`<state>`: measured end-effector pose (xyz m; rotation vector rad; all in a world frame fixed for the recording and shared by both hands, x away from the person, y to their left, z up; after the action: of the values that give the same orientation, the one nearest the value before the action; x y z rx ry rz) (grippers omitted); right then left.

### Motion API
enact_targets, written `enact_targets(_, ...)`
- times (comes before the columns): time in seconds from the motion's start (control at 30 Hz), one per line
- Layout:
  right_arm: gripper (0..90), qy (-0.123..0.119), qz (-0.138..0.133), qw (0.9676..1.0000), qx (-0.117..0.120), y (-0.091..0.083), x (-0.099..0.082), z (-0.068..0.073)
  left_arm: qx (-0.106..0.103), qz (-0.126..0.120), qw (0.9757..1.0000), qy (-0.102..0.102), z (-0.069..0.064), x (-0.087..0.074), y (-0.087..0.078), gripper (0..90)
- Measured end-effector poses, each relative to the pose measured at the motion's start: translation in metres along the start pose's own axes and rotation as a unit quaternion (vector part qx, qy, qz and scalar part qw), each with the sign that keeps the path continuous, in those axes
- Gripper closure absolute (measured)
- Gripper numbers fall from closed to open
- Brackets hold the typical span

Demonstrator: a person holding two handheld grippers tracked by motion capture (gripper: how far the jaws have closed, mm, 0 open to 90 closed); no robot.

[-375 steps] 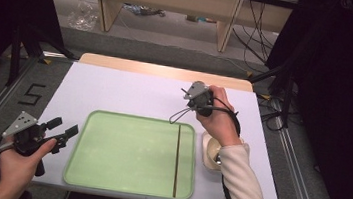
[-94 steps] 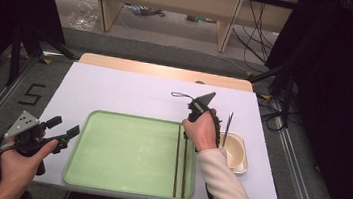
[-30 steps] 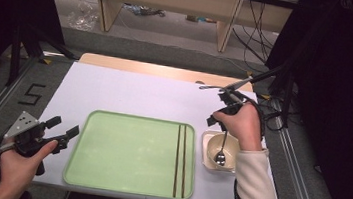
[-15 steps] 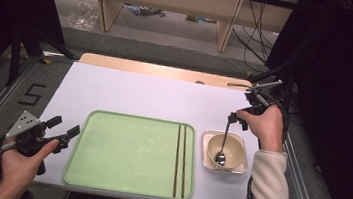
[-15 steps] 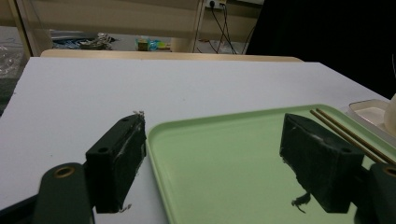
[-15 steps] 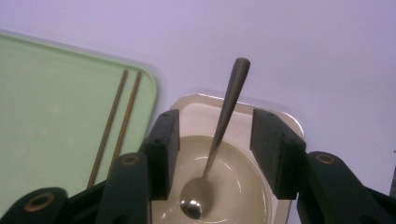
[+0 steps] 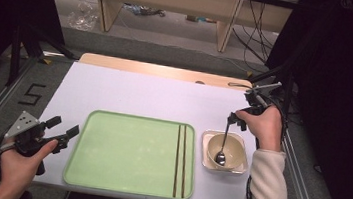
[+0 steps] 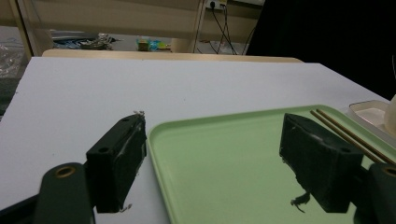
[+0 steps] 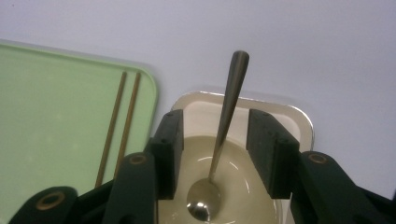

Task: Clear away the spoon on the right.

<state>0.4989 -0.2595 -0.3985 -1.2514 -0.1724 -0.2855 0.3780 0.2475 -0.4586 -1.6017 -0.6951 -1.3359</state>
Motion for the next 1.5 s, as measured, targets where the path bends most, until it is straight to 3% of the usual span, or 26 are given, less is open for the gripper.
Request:
enact_targets(0.03,57.7,-0.013,-0.007,0.9999,0.005,0.002,0.002,-0.001,0.0,0.0,1.0,0.0,0.0,0.0,0.0,22.6)
enact_targets(0.13,56.2,0.006,0.012,0.9999,0.001,0.003,-0.002,0.0,-0.003,-0.001,1.0,0.003,-0.002,0.001,0.001,22.6)
enact_targets(0.2,57.6,-0.004,0.005,1.0,0.005,0.006,0.001,-0.004,-0.005,0.0,1.0,0.004,-0.003,0.0,0.0,22.7)
enact_targets(0.27,58.3,0.011,0.014,0.9998,0.009,0.006,0.0,-0.004,-0.003,-0.004,1.0,0.001,-0.001,0.001,-0.002,22.7)
enact_targets(0.37,57.2,0.015,0.024,0.9995,0.014,0.009,-0.003,-0.003,-0.001,-0.005,1.0,0.0,0.0,0.001,-0.003,22.7)
enact_targets(0.5,56.3,0.006,0.029,0.9994,0.018,0.013,-0.003,-0.002,-0.002,-0.005,1.0,0.003,-0.001,0.001,-0.002,22.7)
enact_targets(0.53,55.8,0.025,0.042,0.9986,0.016,0.012,-0.005,0.0,-0.003,-0.004,1.0,0.002,-0.001,0.001,-0.001,22.7)
enact_targets(0.6,55.8,0.013,0.036,0.9992,0.011,0.017,-0.003,-0.003,-0.003,-0.001,1.0,0.003,-0.002,0.0,-0.001,22.7)
enact_targets(0.63,55.9,0.027,0.042,0.9987,0.006,0.019,-0.003,-0.004,-0.003,-0.002,1.0,0.002,-0.002,0.001,-0.001,22.7)
enact_targets(0.7,58.2,0.016,0.035,0.9992,0.007,0.024,0.0,-0.008,-0.002,-0.002,1.0,0.001,-0.001,0.001,-0.001,22.7)
enact_targets(0.77,59.9,0.033,0.045,0.9984,0.004,0.027,-0.001,-0.008,-0.003,0.0,1.0,0.001,-0.001,0.0,-0.001,22.7)
enact_targets(0.9,64.5,0.04,0.057,0.9975,0.007,0.032,-0.001,-0.009,-0.003,-0.002,1.0,0.001,-0.001,0.0,-0.001,22.9)
enact_targets(0.97,66.2,0.025,0.047,0.9986,0.003,0.035,0.001,-0.012,-0.003,-0.001,1.0,0.002,-0.001,0.0,-0.001,22.9)
enact_targets(1.03,67.0,0.033,0.054,0.998,0.003,0.036,0.0,-0.012,-0.004,-0.001,1.0,0.003,-0.001,0.0,-0.001,22.9)
enact_targets(1.1,68.4,0.024,0.053,0.9983,0.004,0.04,0.001,-0.013,-0.004,-0.001,1.0,0.003,-0.001,0.0,-0.001,22.9)
enact_targets(1.13,68.9,0.034,0.059,0.9977,0.007,0.04,0.0,-0.012,-0.004,-0.001,1.0,0.002,-0.001,0.0,-0.001,22.9)
enact_targets(1.2,69.9,0.022,0.057,0.9982,0.001,0.044,0.001,-0.014,-0.004,0.0,1.0,0.002,-0.001,0.0,-0.001,22.9)
enact_targets(1.23,70.6,0.03,0.061,0.9977,0.002,0.045,0.001,-0.012,-0.004,0.0,1.0,0.002,-0.002,0.0,-0.001,22.9)
enact_targets(1.27,72.1,0.018,0.058,0.9981,0.002,0.046,0.002,-0.014,-0.004,-0.001,1.0,0.002,-0.001,0.0,-0.001,23.0)
enact_targets(1.3,73.1,0.027,0.056,0.9981,0.003,0.048,0.001,-0.012,-0.003,-0.001,1.0,0.002,-0.001,0.0,-0.001,23.0)
enact_targets(1.43,78.6,0.017,0.063,0.9978,0.003,0.05,0.002,-0.013,-0.005,-0.001,1.0,0.003,-0.002,0.0,-0.001,23.0)
enact_targets(1.5,81.2,0.025,0.062,0.9978,0.0,0.05,0.002,-0.013,-0.004,-0.001,1.0,0.003,-0.002,0.0,-0.001,23.0)
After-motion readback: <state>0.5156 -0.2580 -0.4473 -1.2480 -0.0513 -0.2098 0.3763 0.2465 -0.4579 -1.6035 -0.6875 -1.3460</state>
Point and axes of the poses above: each handheld gripper's, and its own axes: y roughly forward along the jaws, x roughly out of its top, z roughly to its left, the point moved 7 cm from there along y, roughly forward along the jaws, and after that the axes turned 13 degrees about y, right-handed, at the moved point
